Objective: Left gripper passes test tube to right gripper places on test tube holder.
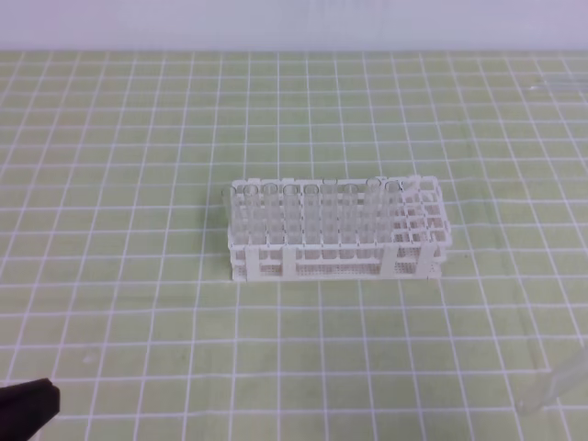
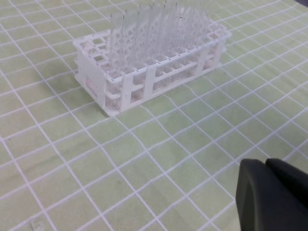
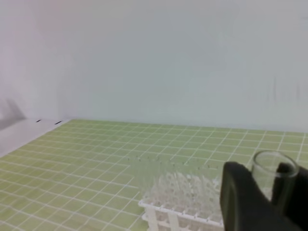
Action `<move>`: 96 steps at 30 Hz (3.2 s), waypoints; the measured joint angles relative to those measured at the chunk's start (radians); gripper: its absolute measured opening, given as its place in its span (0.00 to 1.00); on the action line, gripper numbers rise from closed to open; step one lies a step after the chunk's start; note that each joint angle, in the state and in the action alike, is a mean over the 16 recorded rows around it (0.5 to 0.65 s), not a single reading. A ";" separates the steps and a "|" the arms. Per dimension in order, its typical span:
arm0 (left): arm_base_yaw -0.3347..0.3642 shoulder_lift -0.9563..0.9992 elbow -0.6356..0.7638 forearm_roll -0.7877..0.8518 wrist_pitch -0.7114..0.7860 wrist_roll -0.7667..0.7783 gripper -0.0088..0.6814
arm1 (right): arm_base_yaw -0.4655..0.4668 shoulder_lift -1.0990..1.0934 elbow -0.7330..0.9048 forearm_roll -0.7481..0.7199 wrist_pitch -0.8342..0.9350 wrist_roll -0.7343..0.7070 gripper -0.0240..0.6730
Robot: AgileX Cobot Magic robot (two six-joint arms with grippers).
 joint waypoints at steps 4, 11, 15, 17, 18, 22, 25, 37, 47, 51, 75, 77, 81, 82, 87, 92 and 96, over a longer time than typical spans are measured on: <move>-0.001 -0.001 0.008 0.022 -0.005 -0.006 0.01 | 0.000 0.001 0.002 -0.004 0.006 0.000 0.18; -0.004 -0.002 0.022 0.068 -0.023 -0.019 0.01 | 0.000 0.002 0.005 -0.009 0.008 0.001 0.18; -0.005 -0.002 0.031 0.097 -0.035 -0.027 0.01 | 0.000 0.003 0.006 -0.011 0.005 0.001 0.18; -0.005 -0.002 0.032 0.107 -0.039 -0.029 0.01 | 0.000 0.003 0.006 -0.012 0.002 0.001 0.18; -0.005 -0.002 0.032 0.108 -0.040 -0.030 0.01 | 0.000 0.004 0.006 -0.013 0.000 0.001 0.18; -0.005 -0.003 0.032 0.107 -0.040 -0.032 0.01 | 0.000 0.004 0.001 -0.038 -0.012 0.007 0.18; -0.005 -0.003 0.032 0.107 -0.040 -0.033 0.01 | 0.000 0.004 -0.011 -0.075 -0.024 0.022 0.18; -0.002 0.000 0.033 0.112 -0.041 -0.035 0.01 | 0.000 0.023 -0.095 -0.319 -0.089 0.147 0.18; 0.003 0.001 0.034 0.114 -0.044 -0.038 0.01 | 0.000 0.112 -0.165 -0.989 -0.293 0.906 0.18; 0.029 0.000 0.033 0.111 -0.044 -0.040 0.01 | 0.006 0.187 -0.181 -1.286 -0.446 1.277 0.18; 0.794 0.002 0.050 0.048 -0.189 -0.036 0.01 | 0.393 1.039 -0.414 -1.356 -0.990 1.105 0.18; 0.833 -0.003 0.070 0.036 -0.246 -0.034 0.01 | 0.406 1.090 -0.419 -1.347 -1.027 1.088 0.18; 0.887 -0.030 0.140 0.018 -0.386 -0.031 0.01 | 0.422 1.169 -0.421 -1.344 -1.097 1.083 0.18; 0.896 -0.041 0.162 0.018 -0.419 -0.031 0.01 | 0.426 1.184 -0.421 -1.344 -1.111 1.083 0.18; 0.940 -0.131 0.294 0.019 -0.568 -0.031 0.01 | 0.448 1.238 -0.421 -1.343 -1.167 1.083 0.18; 0.954 -0.221 0.404 0.017 -0.642 -0.035 0.01 | 0.468 1.269 -0.422 -1.340 -1.202 1.083 0.18; 0.956 -0.275 0.450 0.015 -0.660 -0.038 0.01 | 0.479 1.283 -0.422 -1.336 -1.212 1.083 0.18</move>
